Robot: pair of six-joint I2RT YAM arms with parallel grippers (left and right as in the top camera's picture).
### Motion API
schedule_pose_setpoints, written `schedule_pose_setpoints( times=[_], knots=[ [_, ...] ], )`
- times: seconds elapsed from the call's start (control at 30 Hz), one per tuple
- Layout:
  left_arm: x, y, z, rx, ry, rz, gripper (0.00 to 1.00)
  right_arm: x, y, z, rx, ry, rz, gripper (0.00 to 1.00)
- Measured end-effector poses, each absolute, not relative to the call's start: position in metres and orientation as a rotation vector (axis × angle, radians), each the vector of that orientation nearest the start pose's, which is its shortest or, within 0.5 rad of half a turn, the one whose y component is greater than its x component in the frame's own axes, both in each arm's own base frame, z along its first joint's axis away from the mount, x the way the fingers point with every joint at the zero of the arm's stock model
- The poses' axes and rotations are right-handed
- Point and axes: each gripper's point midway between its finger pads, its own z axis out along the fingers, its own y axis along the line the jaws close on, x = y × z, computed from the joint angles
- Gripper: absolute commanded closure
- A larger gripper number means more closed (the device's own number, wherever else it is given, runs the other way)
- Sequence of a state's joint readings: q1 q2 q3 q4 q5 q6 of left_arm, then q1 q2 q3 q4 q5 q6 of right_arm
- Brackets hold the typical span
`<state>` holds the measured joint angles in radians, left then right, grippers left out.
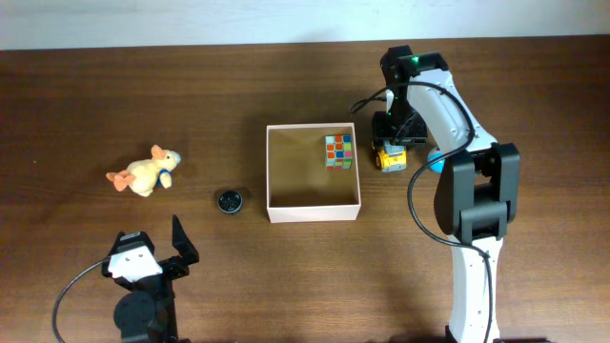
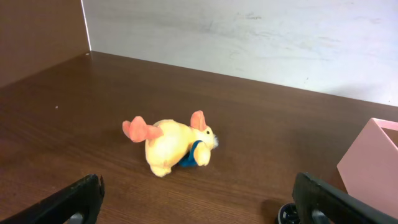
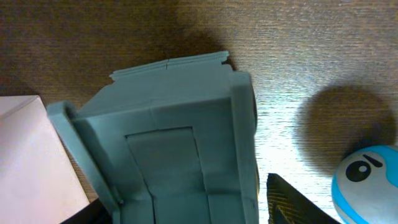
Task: Pack container
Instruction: 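Lower the right gripper onto the dump truck and close on it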
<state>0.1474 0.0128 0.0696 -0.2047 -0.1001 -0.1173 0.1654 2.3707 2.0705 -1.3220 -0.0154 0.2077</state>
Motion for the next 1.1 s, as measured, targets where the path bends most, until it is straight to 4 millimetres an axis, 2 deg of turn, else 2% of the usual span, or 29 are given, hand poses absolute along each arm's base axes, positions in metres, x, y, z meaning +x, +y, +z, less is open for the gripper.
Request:
schedule_pose_setpoints(
  times=[0.13, 0.8, 1.1],
  knots=[
    [0.234, 0.052, 0.155, -0.300, 1.693, 0.109, 0.01, 0.442, 0.077, 0.037, 0.062, 3.194, 0.010, 0.44],
    [0.234, 0.052, 0.155, -0.300, 1.693, 0.108, 0.01, 0.442, 0.077, 0.037, 0.021, 3.196, 0.011, 0.47],
    [0.234, 0.052, 0.155, -0.300, 1.693, 0.108, 0.01, 0.452, 0.078, 0.054, 0.006, 3.156, 0.022, 0.47]
  ],
)
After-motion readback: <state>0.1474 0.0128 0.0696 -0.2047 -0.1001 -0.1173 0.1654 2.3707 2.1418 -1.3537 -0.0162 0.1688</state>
